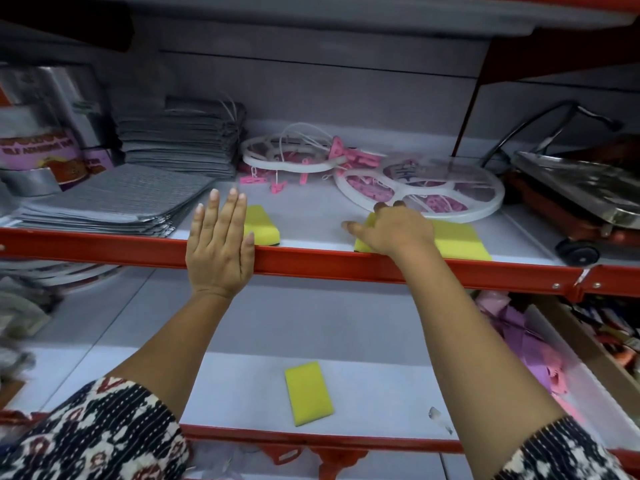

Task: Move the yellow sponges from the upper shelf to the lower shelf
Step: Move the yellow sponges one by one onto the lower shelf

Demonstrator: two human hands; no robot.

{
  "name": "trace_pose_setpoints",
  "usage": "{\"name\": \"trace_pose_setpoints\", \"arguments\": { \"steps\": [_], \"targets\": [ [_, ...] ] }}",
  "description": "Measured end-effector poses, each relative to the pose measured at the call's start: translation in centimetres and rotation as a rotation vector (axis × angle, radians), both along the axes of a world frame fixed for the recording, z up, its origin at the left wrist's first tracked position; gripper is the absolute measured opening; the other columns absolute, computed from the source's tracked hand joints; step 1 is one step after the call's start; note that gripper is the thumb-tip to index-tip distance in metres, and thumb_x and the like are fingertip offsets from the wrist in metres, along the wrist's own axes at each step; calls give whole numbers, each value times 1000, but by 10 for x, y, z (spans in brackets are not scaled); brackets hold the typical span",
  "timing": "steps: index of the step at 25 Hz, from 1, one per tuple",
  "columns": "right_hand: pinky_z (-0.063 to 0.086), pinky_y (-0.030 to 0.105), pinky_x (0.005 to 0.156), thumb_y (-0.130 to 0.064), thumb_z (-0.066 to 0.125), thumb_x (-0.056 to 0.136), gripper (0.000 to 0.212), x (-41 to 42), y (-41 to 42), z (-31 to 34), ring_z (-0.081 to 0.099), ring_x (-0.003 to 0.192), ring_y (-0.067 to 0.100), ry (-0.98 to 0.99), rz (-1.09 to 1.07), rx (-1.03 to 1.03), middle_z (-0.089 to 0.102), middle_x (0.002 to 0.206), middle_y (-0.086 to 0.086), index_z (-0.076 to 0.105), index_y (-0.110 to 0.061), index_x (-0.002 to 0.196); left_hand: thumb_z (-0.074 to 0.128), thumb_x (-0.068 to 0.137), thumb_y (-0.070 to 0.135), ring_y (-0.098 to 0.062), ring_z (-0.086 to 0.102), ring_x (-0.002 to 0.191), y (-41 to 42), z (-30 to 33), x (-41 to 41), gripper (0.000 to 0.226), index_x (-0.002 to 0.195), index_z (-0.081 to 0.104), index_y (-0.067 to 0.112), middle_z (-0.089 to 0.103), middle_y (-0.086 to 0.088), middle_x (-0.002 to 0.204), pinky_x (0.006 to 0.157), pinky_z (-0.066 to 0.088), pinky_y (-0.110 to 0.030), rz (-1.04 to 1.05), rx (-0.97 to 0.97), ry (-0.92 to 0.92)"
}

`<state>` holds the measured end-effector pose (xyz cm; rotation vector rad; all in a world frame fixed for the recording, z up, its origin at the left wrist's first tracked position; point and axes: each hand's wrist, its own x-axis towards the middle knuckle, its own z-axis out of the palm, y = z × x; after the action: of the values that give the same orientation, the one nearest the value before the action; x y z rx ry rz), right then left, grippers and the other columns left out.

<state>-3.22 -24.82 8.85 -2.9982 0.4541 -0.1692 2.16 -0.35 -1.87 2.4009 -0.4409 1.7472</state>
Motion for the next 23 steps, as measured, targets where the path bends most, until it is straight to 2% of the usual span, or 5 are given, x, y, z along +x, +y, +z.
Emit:
{"name": "trace_pose_setpoints", "arguments": {
  "steps": [5, 8, 13, 17, 23],
  "targets": [
    [40, 30, 69, -46, 62, 79, 38, 14, 5, 6, 58, 97, 29, 79, 35, -13, 64, 112, 10, 55, -13, 97, 20, 101, 29, -30, 26, 141, 0, 0, 0, 51, 141, 40, 3, 42, -12, 146, 116, 21, -44, 1, -4, -11],
    [38, 29, 69, -44, 62, 78, 36, 11, 4, 16, 55, 92, 28, -4, 68, 68, 65, 111, 10, 58, -12, 96, 20, 101, 29, -29, 26, 141, 0, 0, 1, 52, 141, 40, 3, 42, -12, 146, 117, 21, -43, 1, -6, -17],
    [44, 38, 88, -41, 62, 77, 56, -41, 27, 8, 48, 117, 35, -532, 238, 199, 56, 132, 12, 56, -20, 129, 20, 102, 30, -28, 25, 141, 0, -2, 3, 51, 141, 40, 4, 42, -11, 146, 118, 19, -42, 7, 0, -30],
    [36, 44, 110, -27, 62, 80, 51, -86, 44, -73, 45, 125, 36, -965, 436, 115, 53, 134, 20, 58, -11, 128, 21, 101, 29, -29, 25, 141, 0, -1, 2, 51, 142, 39, 4, 41, -11, 146, 119, 16, -39, 6, 1, -34],
    [35, 43, 112, -32, 61, 85, 54, -103, 14, -223, 42, 131, 39, -738, 532, 46, 45, 140, 15, 44, -16, 135, 21, 100, 29, -31, 26, 141, 1, -3, 2, 51, 142, 38, 4, 40, -10, 147, 120, 14, -38, -2, 7, -23]
  ]
}}
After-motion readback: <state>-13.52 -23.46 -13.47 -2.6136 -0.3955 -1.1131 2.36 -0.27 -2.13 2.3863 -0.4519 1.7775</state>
